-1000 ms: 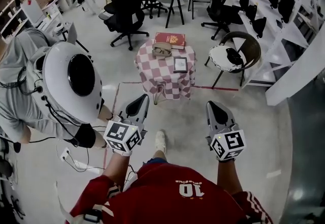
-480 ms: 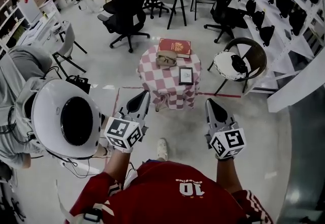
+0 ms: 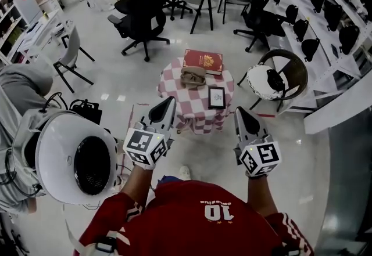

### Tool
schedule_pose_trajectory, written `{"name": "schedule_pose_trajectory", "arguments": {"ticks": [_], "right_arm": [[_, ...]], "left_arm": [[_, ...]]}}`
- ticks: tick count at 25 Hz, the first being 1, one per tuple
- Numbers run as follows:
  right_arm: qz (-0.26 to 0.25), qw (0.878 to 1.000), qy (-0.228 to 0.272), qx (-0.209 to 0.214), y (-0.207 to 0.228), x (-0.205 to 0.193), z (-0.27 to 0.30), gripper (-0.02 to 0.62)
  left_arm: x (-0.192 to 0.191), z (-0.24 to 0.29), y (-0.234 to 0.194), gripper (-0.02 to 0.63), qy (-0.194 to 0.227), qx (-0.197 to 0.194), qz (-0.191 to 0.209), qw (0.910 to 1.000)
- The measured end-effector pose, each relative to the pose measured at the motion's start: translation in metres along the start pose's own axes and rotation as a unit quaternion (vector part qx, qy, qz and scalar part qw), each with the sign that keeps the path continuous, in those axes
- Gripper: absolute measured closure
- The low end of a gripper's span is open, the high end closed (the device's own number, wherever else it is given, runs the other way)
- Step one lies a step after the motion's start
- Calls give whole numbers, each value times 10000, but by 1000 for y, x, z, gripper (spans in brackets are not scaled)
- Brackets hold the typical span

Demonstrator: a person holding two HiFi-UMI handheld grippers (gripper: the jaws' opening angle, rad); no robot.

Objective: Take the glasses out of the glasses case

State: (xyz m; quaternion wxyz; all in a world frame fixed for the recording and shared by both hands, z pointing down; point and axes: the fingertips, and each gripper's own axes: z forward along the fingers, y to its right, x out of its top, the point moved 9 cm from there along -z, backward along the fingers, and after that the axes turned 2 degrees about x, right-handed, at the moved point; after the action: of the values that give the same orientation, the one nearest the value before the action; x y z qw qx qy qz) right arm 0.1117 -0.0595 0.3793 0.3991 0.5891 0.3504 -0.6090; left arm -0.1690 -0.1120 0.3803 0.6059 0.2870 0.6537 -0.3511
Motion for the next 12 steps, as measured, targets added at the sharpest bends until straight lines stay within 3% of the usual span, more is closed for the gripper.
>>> {"name": "schedule_pose_trajectory", "arguments": {"ticks": [12], "right_arm": [[-3, 9996, -231, 150, 29, -11, 71, 580]], "left_arm": [[-22, 51, -52, 598, -136, 184, -172, 9996]]}}
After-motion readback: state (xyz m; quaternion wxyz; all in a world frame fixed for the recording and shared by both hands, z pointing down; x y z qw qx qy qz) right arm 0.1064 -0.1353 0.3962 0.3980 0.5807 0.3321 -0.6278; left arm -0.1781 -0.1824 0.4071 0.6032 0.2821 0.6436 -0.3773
